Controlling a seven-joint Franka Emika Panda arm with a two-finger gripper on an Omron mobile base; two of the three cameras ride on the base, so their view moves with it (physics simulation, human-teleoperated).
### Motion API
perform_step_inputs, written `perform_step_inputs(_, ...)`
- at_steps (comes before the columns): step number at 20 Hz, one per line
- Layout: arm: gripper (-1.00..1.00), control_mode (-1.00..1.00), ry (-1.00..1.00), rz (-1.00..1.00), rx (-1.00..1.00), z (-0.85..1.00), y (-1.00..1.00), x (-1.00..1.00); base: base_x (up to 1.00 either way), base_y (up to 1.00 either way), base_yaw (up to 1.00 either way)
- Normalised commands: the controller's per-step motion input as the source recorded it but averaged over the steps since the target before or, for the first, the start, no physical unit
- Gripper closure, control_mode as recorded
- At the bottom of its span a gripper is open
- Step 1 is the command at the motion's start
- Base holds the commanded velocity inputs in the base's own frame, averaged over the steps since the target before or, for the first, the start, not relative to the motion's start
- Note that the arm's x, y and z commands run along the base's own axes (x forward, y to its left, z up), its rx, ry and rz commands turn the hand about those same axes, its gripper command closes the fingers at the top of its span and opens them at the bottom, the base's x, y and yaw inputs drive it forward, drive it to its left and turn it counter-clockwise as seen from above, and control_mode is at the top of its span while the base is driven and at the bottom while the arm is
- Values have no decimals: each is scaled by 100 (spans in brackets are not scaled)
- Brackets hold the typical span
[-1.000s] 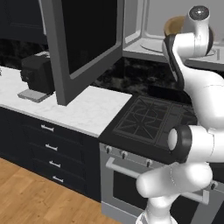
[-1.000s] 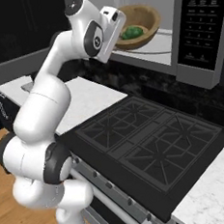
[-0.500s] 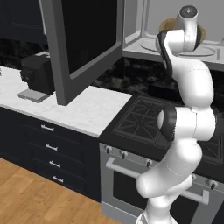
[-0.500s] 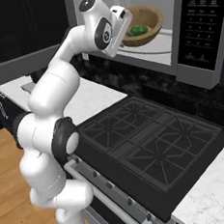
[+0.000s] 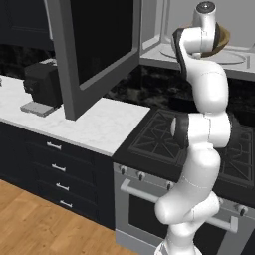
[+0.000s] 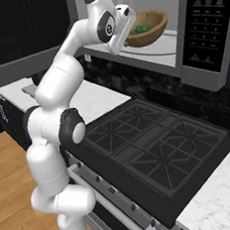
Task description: Pick the broccoli from the sink and place it in the bowl. Then pick the bowl and place it in the microwave. Then close the microwave door and press the start button.
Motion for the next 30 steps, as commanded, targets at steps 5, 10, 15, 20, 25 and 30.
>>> perform_step_inputs(5,-100,-100,1,0,0,-26,-2,21,0,0,0)
perform_step_inputs(10,-100,-100,-16,5,1,-56,-4,15,0,0,0)
perform_step_inputs(15,-100,-100,-25,5,0,-28,0,41,0,0,0)
perform_step_inputs(20,-100,-100,-34,1,-3,-7,3,17,0,0,0)
perform_step_inputs(25,-100,-100,-19,0,-9,0,56,-11,0,0,0)
perform_step_inputs(30,-100,-100,-12,0,0,7,34,-90,0,0,0)
